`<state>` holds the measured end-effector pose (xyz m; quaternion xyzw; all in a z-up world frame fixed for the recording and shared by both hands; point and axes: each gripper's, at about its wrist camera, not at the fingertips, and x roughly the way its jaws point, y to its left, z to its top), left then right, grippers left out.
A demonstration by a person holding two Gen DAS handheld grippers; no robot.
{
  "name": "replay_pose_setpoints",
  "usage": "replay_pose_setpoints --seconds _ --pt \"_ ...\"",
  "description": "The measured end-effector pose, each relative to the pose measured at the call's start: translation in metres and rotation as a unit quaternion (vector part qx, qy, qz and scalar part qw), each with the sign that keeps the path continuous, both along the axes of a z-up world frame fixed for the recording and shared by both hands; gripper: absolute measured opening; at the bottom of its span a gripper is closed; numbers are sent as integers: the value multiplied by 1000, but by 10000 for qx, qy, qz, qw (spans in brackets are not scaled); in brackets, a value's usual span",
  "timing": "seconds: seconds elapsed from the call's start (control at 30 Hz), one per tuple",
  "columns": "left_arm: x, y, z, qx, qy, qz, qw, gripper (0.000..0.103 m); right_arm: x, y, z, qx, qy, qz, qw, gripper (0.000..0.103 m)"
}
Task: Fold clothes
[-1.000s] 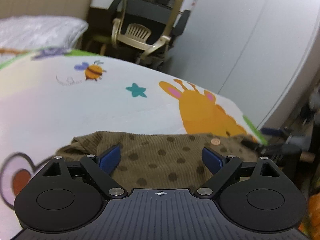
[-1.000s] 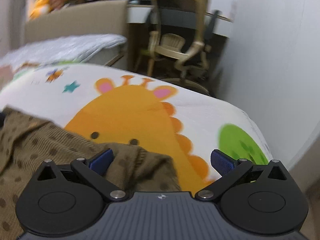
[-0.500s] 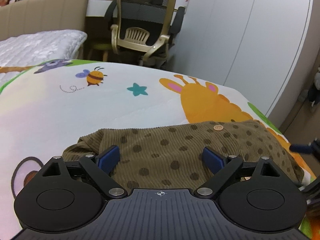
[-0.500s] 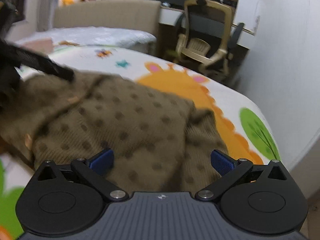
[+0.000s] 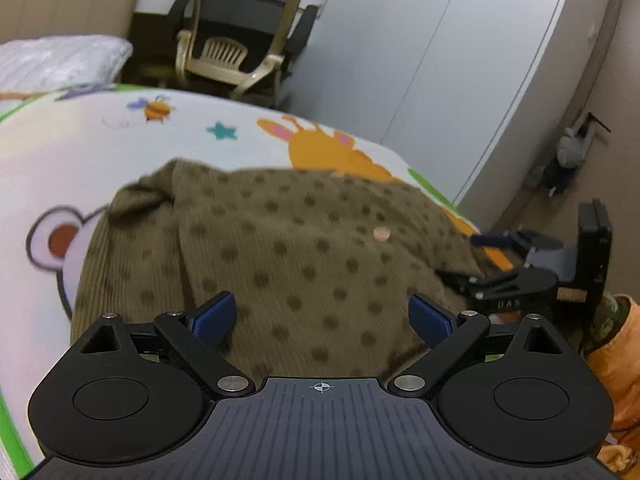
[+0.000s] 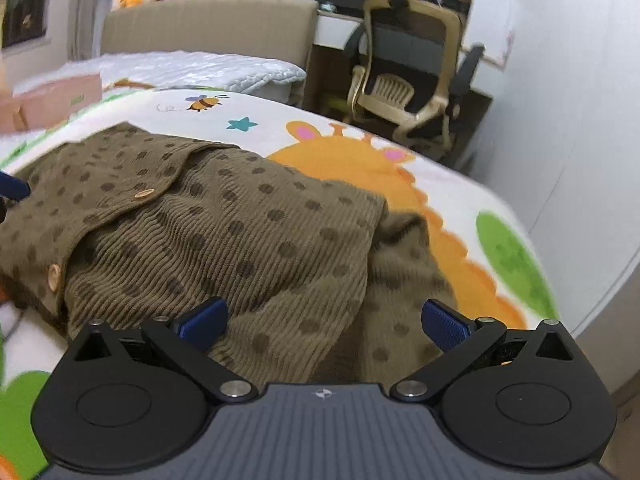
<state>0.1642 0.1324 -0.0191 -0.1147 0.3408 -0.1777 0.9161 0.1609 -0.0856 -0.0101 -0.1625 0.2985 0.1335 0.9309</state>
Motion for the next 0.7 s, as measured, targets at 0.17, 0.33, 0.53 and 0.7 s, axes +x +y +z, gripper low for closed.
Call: replay_pose_setpoints --seconds 0.17,0.33,0.53,0.7 --pt "27 -6 -5 228 21 257 9994 96 27 28 5 -810 -467 106 9956 103" --pt "51 -12 -7 479 -43 461 9978 96 45 23 0 -811 -467 61 9956 103" --pt "46 -12 -4 557 -122 404 9976 96 31 -5 -3 -765 -508 -332 9952 103" --pt "47 -15 11 212 -296 318 9988 97 9 -19 16 -106 -536 -389 9977 103"
